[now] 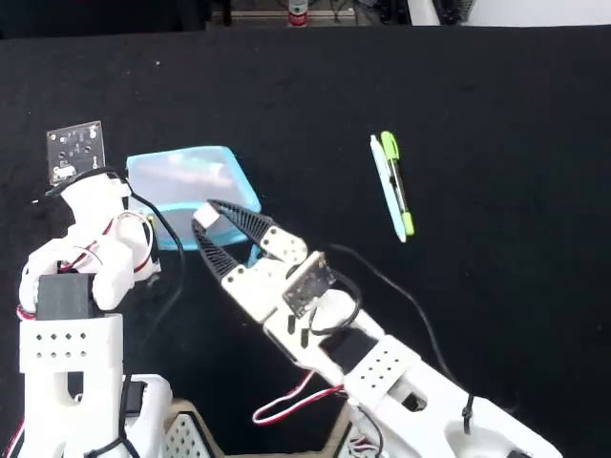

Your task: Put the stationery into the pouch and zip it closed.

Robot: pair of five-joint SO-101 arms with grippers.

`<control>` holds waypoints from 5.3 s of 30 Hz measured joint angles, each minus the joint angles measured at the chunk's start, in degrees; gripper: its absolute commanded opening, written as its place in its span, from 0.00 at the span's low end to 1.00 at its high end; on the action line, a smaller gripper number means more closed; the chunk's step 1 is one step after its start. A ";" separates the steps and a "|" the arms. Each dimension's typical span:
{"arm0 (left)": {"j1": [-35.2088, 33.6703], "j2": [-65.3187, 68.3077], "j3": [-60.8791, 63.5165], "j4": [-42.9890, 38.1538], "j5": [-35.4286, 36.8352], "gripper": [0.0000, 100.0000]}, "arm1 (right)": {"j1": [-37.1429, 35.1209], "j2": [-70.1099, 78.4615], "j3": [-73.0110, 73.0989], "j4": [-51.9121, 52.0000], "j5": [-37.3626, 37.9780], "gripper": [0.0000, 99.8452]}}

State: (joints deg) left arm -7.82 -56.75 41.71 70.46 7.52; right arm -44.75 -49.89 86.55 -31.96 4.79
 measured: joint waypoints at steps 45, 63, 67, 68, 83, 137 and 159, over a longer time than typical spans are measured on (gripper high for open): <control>0.00 0.00 0.09 0.00 0.00 0.03 | -1.23 -14.15 -21.10 59.43 -7.47 0.08; 0.00 0.00 0.09 0.00 0.00 0.03 | 35.87 4.75 -54.59 93.54 -5.98 0.12; 0.00 0.00 0.09 0.00 0.00 0.03 | 40.26 18.11 -59.25 94.33 -5.98 0.12; 0.00 0.00 0.09 0.00 0.00 0.03 | 41.05 21.71 -61.01 94.33 -5.98 0.12; 0.00 0.00 0.09 0.00 0.00 0.03 | 47.74 76.57 -101.27 94.42 -3.08 0.11; 0.00 0.00 0.09 0.00 0.00 0.03 | 51.96 124.04 -178.29 131.25 8.35 0.01; 0.00 0.00 0.09 0.00 0.00 0.03 | 42.37 60.22 -93.36 115.78 7.82 0.01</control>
State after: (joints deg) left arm -7.82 -56.75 41.80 70.46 7.52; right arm -2.37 10.33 -6.81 83.82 12.62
